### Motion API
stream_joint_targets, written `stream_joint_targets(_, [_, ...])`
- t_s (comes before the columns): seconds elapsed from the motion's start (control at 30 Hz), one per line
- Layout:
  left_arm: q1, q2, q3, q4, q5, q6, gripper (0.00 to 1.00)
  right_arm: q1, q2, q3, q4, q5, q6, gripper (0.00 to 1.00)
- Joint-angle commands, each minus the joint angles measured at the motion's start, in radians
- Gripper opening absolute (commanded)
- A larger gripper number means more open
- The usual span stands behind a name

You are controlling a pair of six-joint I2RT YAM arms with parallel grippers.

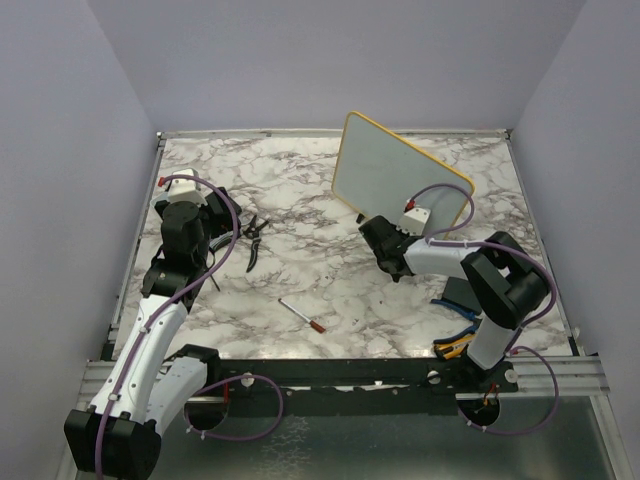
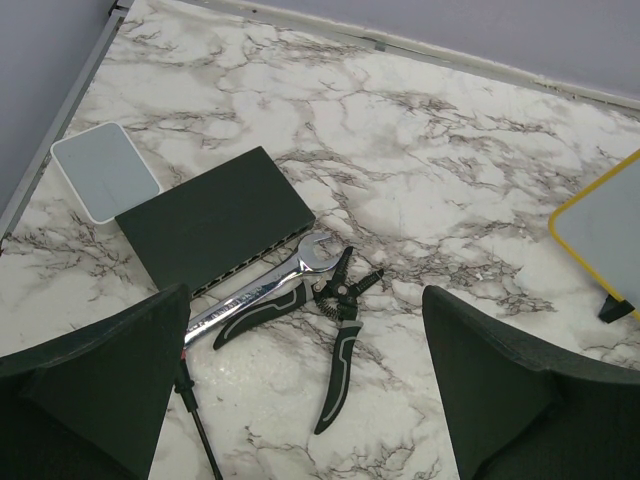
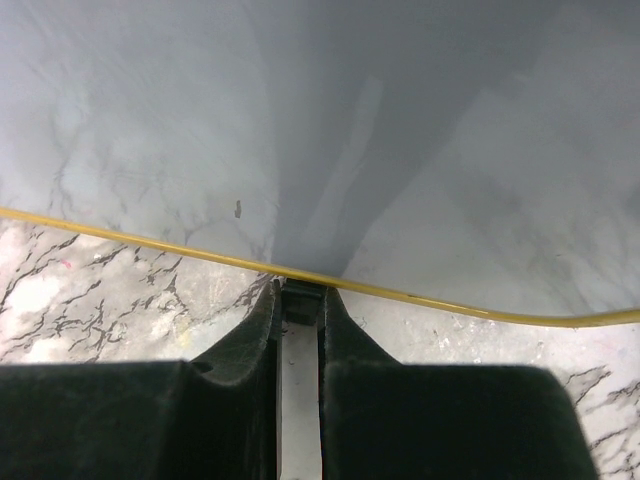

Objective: Write a sentence on the whiteboard
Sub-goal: Move the whiteboard to the center of the board.

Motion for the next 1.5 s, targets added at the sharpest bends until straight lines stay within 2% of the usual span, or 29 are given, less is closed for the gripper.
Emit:
stream_joint_targets(0.0, [-0.006, -0.005, -0.01, 0.016, 0.018, 0.0, 0.99, -0.002, -0.042, -0.069, 0.075, -0.04, -0.127, 0.0])
stream_joint_targets(0.37, [-0.006, 0.007, -0.013, 0.016, 0.027, -0.006, 0.99, 0.004, -0.147, -0.243, 0.359, -0.184, -0.36, 0.0])
stream_joint_targets(0.83, [-0.006, 0.023, -0.013, 0.017, 0.031, -0.006, 0.99, 0.019, -0.197, -0.362, 0.589, -0.405, -0.574, 0.0])
stream_joint_targets(1.2, [-0.006, 0.02, -0.016, 0.018, 0.042, -0.005, 0.99, 0.064, -0.173, -0.364, 0.644, -0.461, -0.648, 0.0])
stream_joint_targets(1.47, [-0.007, 0.024, -0.02, 0.043, 0.149, -0.007, 0.99, 0.074, -0.174, -0.375, 0.692, -0.551, -0.703, 0.0])
